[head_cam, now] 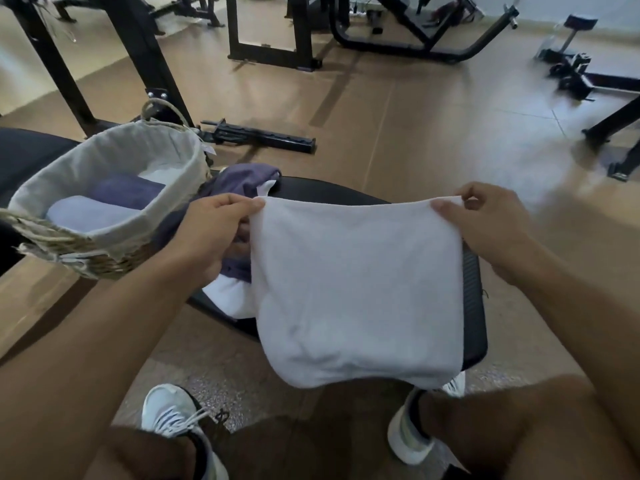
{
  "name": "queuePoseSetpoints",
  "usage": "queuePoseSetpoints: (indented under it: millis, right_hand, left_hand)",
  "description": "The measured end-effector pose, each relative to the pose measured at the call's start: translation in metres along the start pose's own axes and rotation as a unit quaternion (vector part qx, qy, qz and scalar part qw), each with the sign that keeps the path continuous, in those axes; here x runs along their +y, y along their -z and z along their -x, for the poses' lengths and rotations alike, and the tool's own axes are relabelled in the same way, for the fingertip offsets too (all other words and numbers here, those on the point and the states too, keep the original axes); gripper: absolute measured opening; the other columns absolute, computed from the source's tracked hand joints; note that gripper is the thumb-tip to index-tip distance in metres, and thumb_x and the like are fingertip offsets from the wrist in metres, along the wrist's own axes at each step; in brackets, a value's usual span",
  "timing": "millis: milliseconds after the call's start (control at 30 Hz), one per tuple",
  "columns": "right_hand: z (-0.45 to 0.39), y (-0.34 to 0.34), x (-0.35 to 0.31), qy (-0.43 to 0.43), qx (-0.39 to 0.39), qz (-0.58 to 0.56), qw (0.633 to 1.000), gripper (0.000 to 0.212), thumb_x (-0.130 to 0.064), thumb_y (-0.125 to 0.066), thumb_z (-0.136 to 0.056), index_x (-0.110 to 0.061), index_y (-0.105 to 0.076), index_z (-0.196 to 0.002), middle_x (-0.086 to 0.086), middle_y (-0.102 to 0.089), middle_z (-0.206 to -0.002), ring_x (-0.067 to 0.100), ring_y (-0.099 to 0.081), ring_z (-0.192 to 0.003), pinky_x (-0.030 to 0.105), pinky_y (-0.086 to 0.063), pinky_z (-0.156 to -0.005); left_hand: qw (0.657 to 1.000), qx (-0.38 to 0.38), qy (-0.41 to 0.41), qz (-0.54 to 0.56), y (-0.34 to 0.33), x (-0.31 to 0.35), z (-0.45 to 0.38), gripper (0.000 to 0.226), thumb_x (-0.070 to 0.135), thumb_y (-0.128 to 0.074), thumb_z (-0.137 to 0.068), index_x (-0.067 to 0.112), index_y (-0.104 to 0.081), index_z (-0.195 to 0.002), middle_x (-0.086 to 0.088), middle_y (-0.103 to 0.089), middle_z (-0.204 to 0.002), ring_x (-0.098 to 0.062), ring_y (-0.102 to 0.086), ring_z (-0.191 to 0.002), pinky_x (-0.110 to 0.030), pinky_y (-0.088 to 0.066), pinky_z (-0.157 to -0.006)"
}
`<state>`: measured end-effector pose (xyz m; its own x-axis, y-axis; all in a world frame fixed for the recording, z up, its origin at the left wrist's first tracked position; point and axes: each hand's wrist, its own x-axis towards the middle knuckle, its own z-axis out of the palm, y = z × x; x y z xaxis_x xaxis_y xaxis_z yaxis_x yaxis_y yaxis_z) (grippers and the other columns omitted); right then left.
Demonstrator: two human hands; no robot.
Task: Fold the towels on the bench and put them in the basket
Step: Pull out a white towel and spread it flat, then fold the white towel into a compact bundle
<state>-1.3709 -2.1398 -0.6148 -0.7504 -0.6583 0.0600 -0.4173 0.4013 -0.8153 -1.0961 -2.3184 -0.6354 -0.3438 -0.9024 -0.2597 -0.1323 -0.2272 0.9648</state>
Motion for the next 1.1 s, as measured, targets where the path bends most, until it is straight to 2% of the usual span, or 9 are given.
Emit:
queuePoseSetpoints:
  millis: [67, 133, 300, 433, 567, 700, 800, 967, 1100]
  right_hand:
    - [0.012, -0.008, -0.01, -0.008, -0.017, -0.081, 0.997, 0.025, -0.022, -0.074, -0.09, -0.015, -0.058, -0.072, 0.001, -0.066, -0.067, 0.012, -0.057, -0.054, 0.022, -0.046, -0.044]
    - [0.028, -0.02, -0.021, -0.014, -0.043, -0.149, 0.988, 0.025, -0.016, -0.073, -0.09, -0.013, -0.055, -0.073, 0.001, -0.065, -0.062, 0.013, -0.057, -0.05, 0.023, -0.045, -0.04]
    - [0.062, -0.052, -0.04, -0.045, -0.161, -0.252, 0.953, 0.018, -0.016, -0.074, -0.091, -0.012, -0.057, -0.086, 0.004, -0.067, -0.069, 0.019, -0.063, -0.056, 0.032, -0.054, -0.045]
    - [0.073, -0.059, -0.044, 0.002, -0.211, -0.223, 0.952, 0.013, -0.014, -0.074, -0.091, -0.012, -0.061, -0.095, 0.009, -0.072, -0.079, 0.022, -0.072, -0.063, 0.042, -0.063, -0.06]
    - [0.077, -0.056, -0.047, 0.059, -0.239, -0.152, 0.957, 0.021, -0.017, -0.073, -0.092, -0.022, -0.06, -0.108, 0.003, -0.072, -0.088, 0.021, -0.076, -0.07, 0.039, -0.064, -0.061]
    - [0.081, -0.054, -0.048, 0.083, -0.309, -0.145, 0.936, 0.028, -0.022, -0.07, -0.094, -0.027, -0.058, -0.119, 0.002, -0.071, -0.097, 0.018, -0.077, -0.08, 0.035, -0.063, -0.059]
    - [0.077, -0.051, -0.046, 0.09, -0.334, -0.147, 0.927, 0.026, -0.014, -0.06, -0.1, -0.026, -0.06, -0.123, 0.004, -0.071, -0.101, 0.019, -0.077, -0.086, 0.038, -0.064, -0.061]
    - [0.075, -0.05, -0.041, 0.135, -0.303, -0.099, 0.938, 0.029, -0.011, -0.07, -0.094, -0.028, -0.065, -0.116, -0.003, -0.074, -0.091, 0.015, -0.077, -0.078, 0.031, -0.063, -0.061]
    - [0.072, -0.052, -0.038, 0.145, -0.274, -0.087, 0.947, 0.018, -0.015, -0.076, -0.089, -0.022, -0.068, -0.104, -0.003, -0.075, -0.085, 0.013, -0.076, -0.073, 0.029, -0.063, -0.062]
  left_hand:
    - [1.0, 0.009, -0.015, 0.021, -0.01, -0.002, 0.013, 0.014, 0.021, -0.071, -0.092, 0.011, -0.066, -0.084, -0.007, -0.059, -0.068, -0.023, -0.054, -0.057, -0.028, -0.046, -0.045]
    - [0.999, 0.004, -0.039, 0.022, -0.024, -0.006, 0.032, 0.015, 0.021, -0.073, -0.091, 0.012, -0.065, -0.082, -0.001, -0.062, -0.061, -0.019, -0.057, -0.048, -0.031, -0.05, -0.045]
    - [0.993, -0.044, -0.102, 0.032, -0.049, -0.015, 0.072, 0.011, 0.016, -0.08, -0.081, 0.018, -0.073, -0.074, -0.004, -0.074, -0.078, -0.017, -0.071, -0.073, -0.031, -0.06, -0.06]
    - [0.99, -0.064, -0.123, -0.004, -0.049, -0.019, 0.079, 0.008, 0.029, -0.082, -0.075, 0.027, -0.075, -0.072, -0.003, -0.077, -0.082, -0.02, -0.075, -0.081, -0.038, -0.061, -0.069]
    - [0.991, -0.039, -0.129, 0.0, -0.044, -0.02, 0.077, 0.014, 0.037, -0.082, -0.071, 0.026, -0.076, -0.075, -0.007, -0.077, -0.084, -0.028, -0.075, -0.084, -0.051, -0.062, -0.077]
    - [0.99, -0.034, -0.138, -0.011, -0.041, -0.019, 0.079, 0.012, 0.035, -0.081, -0.075, 0.025, -0.075, -0.078, -0.007, -0.076, -0.082, -0.035, -0.073, -0.085, -0.057, -0.061, -0.077]
    - [0.99, -0.033, -0.137, -0.003, -0.041, -0.019, 0.08, 0.014, 0.035, -0.081, -0.075, 0.023, -0.075, -0.078, -0.009, -0.076, -0.082, -0.039, -0.072, -0.086, -0.061, -0.06, -0.078]
    - [0.988, -0.06, -0.142, -0.01, -0.042, -0.021, 0.085, 0.014, 0.031, -0.078, -0.08, 0.018, -0.076, -0.086, -0.006, -0.077, -0.085, -0.027, -0.076, -0.085, -0.057, -0.061, -0.081]
    - [0.988, -0.063, -0.142, -0.011, -0.043, -0.022, 0.087, 0.017, 0.033, -0.078, -0.079, 0.018, -0.076, -0.086, -0.006, -0.077, -0.086, -0.028, -0.076, -0.086, -0.058, -0.06, -0.081]
